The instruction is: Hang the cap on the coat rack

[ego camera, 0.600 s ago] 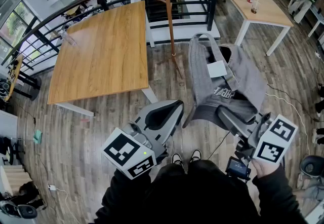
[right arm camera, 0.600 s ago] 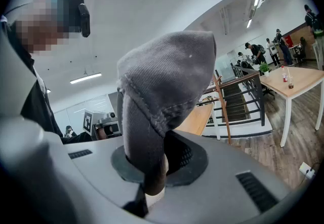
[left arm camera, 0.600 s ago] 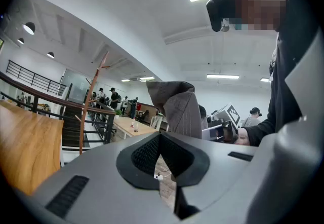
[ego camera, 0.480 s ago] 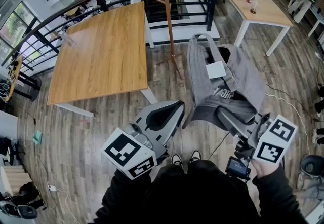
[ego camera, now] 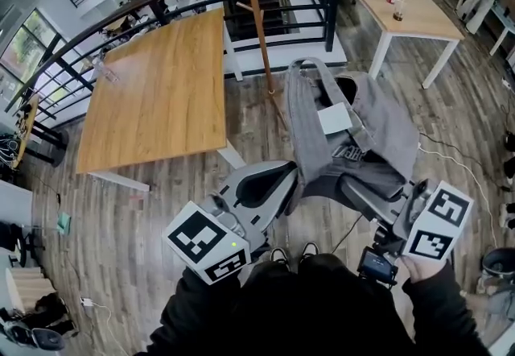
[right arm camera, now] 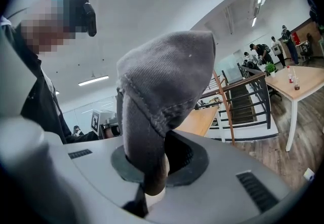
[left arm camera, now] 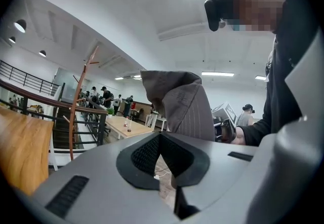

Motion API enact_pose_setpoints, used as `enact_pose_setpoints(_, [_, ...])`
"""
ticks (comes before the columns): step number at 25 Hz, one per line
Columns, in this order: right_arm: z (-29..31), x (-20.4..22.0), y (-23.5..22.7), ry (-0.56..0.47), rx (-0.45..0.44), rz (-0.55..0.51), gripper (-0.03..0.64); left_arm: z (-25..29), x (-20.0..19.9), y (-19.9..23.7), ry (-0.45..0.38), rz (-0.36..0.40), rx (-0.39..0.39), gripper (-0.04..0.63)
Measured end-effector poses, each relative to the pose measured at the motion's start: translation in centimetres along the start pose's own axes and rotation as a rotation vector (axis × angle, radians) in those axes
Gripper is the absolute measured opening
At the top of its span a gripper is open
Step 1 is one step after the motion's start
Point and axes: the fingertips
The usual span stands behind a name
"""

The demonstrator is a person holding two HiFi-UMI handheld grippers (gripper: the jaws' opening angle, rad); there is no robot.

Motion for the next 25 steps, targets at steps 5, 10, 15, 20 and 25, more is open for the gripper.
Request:
enact_pose_setpoints(5, [-1.6,0.0,-0.8,-0.025,0.0,0.012,0.044,1.6,0.2,-1.3,0.007,0.016,0.021,0.0])
enact_pose_setpoints(10, [-3.2,0.2,-2.0,-0.028,-0.001,0.016,0.044,3.5,0.6,-2.6,0.017,0.03,0.035,0.0])
enact_pose_setpoints(15, [-4.0,0.4,-2.6,-0.022,-0.022,0.016,0.046,4.8,0.9,-3.3,0.032,0.034,0.038,0.0])
enact_pose_setpoints(20, [-3.0,0.1,-3.4,-0.028,-0.038,0.025,0.046,5.2,0.8,-2.2,0.039,0.037,0.04,0.0])
enact_pose_setpoints(25, [-0.2,-0.6,-4.9,-0.023,-0.025,0.026,0.048,5.6,0.5,1.0,0.044,0.038,0.05,0.0])
Point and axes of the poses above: the fingertips, and each gripper's own axes: z forward along the fingers, y to its left, x out of its underside, and after that the axes turned 7 degrees about -x, right-handed
